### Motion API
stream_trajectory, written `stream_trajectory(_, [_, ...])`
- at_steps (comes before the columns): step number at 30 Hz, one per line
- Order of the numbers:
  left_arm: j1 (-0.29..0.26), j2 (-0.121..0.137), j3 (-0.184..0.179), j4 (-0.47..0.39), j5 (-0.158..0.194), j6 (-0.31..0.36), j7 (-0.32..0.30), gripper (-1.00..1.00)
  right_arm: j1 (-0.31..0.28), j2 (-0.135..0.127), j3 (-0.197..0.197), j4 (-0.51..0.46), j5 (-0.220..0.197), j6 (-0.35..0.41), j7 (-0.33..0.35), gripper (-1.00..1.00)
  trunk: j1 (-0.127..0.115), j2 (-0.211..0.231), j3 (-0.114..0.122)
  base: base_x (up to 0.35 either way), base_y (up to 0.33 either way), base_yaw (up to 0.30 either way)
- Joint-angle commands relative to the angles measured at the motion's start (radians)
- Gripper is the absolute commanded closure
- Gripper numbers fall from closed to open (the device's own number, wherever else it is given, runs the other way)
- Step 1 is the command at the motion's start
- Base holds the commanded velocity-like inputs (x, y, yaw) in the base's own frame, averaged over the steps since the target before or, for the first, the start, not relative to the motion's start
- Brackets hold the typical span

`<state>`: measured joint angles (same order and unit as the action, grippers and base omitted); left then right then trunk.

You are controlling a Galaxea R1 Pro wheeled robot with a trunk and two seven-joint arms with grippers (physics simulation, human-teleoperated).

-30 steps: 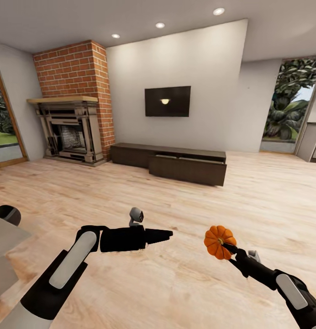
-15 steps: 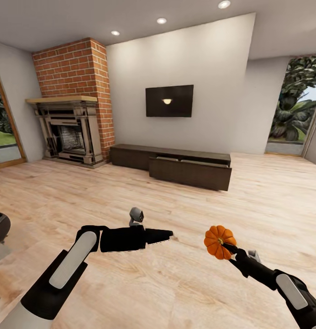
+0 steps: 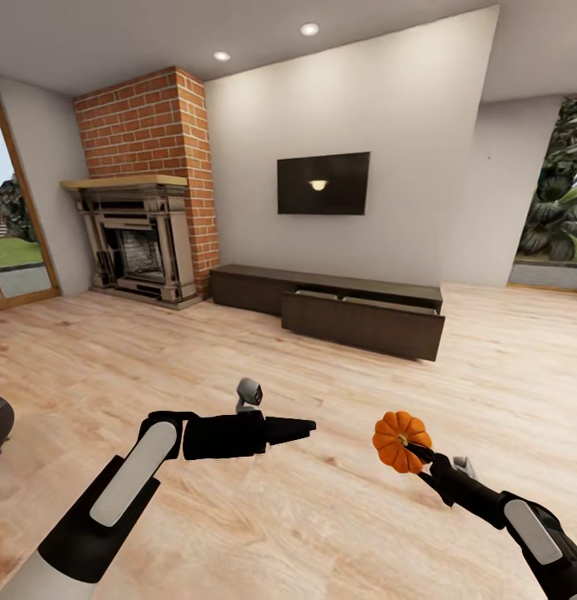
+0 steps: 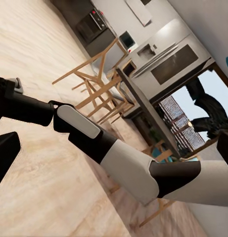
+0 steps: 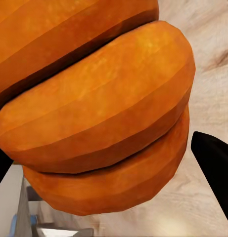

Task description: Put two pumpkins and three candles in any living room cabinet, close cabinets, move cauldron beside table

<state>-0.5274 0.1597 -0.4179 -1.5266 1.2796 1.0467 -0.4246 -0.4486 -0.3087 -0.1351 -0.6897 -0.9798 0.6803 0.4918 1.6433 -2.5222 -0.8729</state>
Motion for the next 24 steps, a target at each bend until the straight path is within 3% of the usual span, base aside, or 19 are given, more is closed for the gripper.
stream_trajectory(1, [-0.001, 0.001, -0.001, 0.000, -0.006, 0.001, -0.008, -1.00, -0.001, 0.000, -0.003, -0.001, -0.016, 0.012, -0.002, 1.00, 0.000, 0.000, 0.000, 0.330, -0.074, 0.075])
stream_trajectory(12, [-0.001, 0.002, 0.001, 0.001, -0.006, 0.001, -0.009, -1.00, -0.001, 0.001, -0.002, -0.001, -0.016, 0.012, -0.002, 1.00, 0.000, 0.000, 0.012, 0.330, -0.074, 0.145])
stream_trajectory(24, [-0.001, 0.001, 0.000, 0.002, -0.006, 0.001, -0.008, -1.00, -0.001, 0.000, -0.003, -0.001, -0.016, 0.012, 0.000, 1.00, 0.000, 0.000, 0.014, 0.329, -0.074, 0.062])
